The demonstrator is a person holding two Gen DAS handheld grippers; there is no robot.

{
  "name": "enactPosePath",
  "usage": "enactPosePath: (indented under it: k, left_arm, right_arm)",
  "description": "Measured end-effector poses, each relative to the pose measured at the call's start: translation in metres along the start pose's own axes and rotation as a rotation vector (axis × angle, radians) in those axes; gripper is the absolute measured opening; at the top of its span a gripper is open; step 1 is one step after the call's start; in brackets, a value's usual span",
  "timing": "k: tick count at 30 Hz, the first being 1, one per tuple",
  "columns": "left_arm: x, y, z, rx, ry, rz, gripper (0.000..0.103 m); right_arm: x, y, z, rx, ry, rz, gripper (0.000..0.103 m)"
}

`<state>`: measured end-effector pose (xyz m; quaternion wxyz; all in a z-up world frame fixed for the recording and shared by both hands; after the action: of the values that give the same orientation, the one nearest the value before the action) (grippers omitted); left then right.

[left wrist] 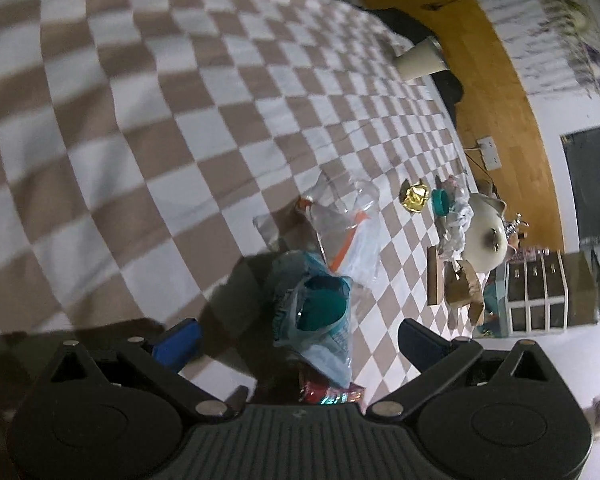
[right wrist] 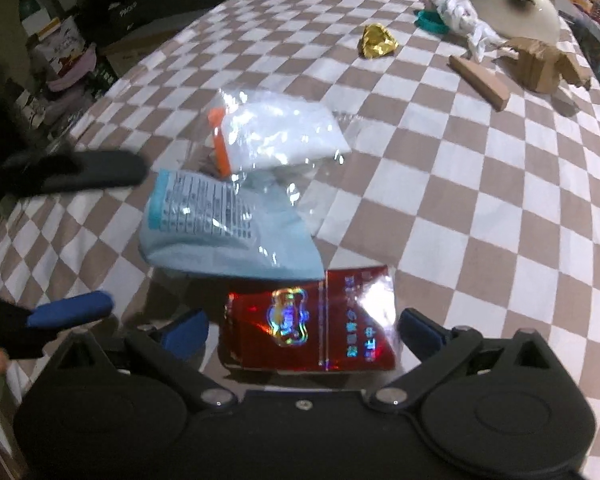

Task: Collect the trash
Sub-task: 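Grasp the red snack packet with right tool while left tool grasps light-blue wrapper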

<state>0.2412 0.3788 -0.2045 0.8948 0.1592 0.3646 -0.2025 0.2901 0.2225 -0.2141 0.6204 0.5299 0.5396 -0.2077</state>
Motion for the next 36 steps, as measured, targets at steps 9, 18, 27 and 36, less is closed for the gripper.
enactPosePath:
  k: [9, 18, 27, 36]
  left_arm:
    - [0.034, 0.002, 0.006, -0.098, 0.031, -0.013, 0.103]
    - [0.045, -0.005, 0.018, -0.01, 0.059, -0.055, 0.06]
    - [0.023, -0.014, 0.022, 0.164, 0.082, -0.032, 0.047]
    - [-0.015, -0.031, 0.023, 0.359, 0.137, 0.038, 0.046]
  right_arm:
    - [-0.009, -0.009, 0.018, -0.058, -0.031, 0.005, 0.083]
    - [-0.026, -0.02, 0.044, -0.009, -0.048, 0.006, 0.082]
    - [-0.048, -0.026, 0.056, 0.01, -0.038, 0.046, 0.082]
    - [-0.074, -0.028, 0.056, 0.016, -0.042, 0.108, 0.081]
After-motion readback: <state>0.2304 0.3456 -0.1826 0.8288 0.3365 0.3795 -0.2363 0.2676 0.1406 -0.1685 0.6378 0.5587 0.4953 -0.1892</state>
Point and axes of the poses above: each gripper's, at about its wrist camera, not at the fingertips, and x roughly the way its jaws point, z to its right, y to its top, the point moved 6 cm from there along x, roughly the way its jaws point, and after that the axes turned 1 degree about -z, right-handed, at the moved point
